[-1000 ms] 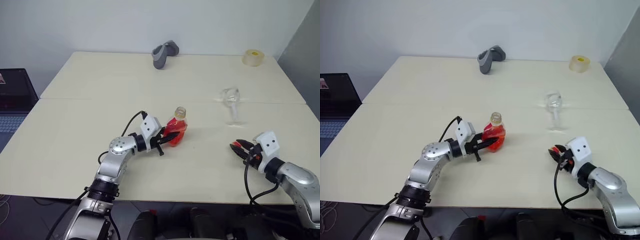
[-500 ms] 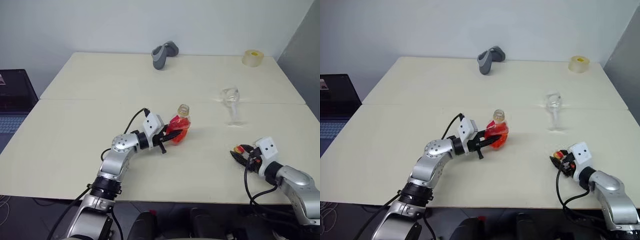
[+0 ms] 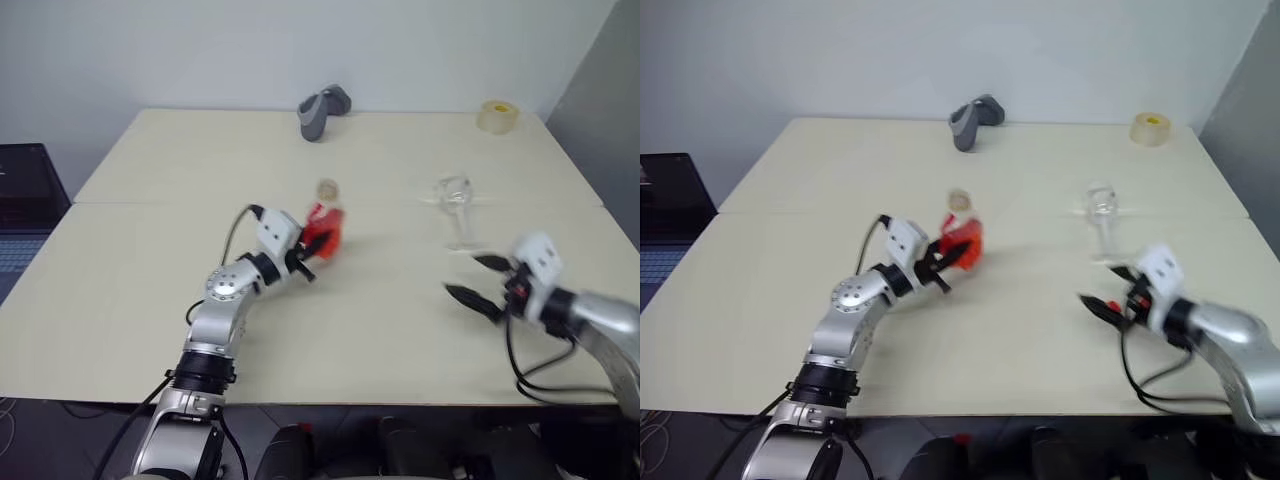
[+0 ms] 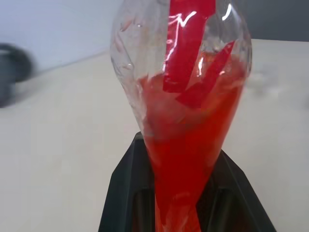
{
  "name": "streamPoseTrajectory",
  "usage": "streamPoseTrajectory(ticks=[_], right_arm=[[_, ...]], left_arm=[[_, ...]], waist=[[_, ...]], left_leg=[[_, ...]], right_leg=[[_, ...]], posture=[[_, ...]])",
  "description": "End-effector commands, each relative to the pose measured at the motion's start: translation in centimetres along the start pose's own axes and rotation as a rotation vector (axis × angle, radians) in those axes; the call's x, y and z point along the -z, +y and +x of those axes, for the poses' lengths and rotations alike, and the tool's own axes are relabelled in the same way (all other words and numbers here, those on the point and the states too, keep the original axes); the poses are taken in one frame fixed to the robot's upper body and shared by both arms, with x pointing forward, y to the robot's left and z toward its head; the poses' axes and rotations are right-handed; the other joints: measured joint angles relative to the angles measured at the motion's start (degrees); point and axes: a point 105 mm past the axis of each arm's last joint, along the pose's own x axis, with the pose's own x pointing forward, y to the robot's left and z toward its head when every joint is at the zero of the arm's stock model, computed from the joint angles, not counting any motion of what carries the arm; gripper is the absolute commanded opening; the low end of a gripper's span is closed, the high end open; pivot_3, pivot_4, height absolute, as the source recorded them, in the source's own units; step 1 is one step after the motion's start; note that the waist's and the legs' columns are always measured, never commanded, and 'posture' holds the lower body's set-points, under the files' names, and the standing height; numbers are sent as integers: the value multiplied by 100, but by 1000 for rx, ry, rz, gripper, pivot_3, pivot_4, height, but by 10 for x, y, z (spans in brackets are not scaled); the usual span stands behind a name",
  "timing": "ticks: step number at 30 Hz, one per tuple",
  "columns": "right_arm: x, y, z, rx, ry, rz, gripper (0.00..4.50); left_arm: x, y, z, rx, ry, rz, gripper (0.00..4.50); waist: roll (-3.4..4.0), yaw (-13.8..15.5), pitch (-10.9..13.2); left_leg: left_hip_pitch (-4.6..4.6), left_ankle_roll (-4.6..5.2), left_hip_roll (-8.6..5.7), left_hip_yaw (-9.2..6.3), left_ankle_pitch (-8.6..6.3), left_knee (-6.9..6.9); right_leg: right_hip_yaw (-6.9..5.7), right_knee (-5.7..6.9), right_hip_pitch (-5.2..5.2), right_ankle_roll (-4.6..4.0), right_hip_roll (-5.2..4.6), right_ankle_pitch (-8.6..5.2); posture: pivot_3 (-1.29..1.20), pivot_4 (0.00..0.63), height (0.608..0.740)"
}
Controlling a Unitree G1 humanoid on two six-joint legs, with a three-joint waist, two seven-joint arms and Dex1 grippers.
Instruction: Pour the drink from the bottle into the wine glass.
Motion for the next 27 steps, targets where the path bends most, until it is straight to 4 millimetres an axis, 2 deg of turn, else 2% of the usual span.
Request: streamPoseTrajectory(ticks=[1,6,11,18,24,27], right_arm=[[-17,26,35,-111,-59,-43,4500],[-35,48,82,-218,-108,-99,4500],[-49,66,108,-298,-143,-149,4500],[-53,76,117,-346,-159,-177,4500],[-56,80,115,-366,-159,-183,4500],[-56,80,112,-369,-159,-182,4500]], left_arm=[[-10,44,-12,-210,-47,46,647],[-2,82,-24,-375,-46,14,647],[6,109,-34,-492,-45,-28,647],[19,123,-38,-546,-20,-48,647],[42,118,-36,-545,59,-69,647],[47,115,-38,-550,67,-68,647]], waist=[[-4,45,-1],[-6,109,0],[-8,178,0],[-8,178,0],[-7,169,-1],[-7,167,-1]], left_leg=[[-2,0,4,-5,0,-3],[-54,-4,-20,-2,2,27],[-61,-4,-31,-4,2,48],[-63,-4,-29,-3,2,35],[-65,-4,-28,-1,2,33],[-63,-4,-28,0,2,33]], right_leg=[[-10,-5,1,-2,1,-1],[-14,-7,-25,2,-35,2],[-19,-11,-23,16,-49,10],[-22,-5,-39,14,-48,11],[-22,1,-44,14,-46,11],[-21,3,-44,14,-46,11]], posture=[[0,150,740],[0,150,740],[0,150,740],[0,150,740],[0,150,740],[0,150,740]])
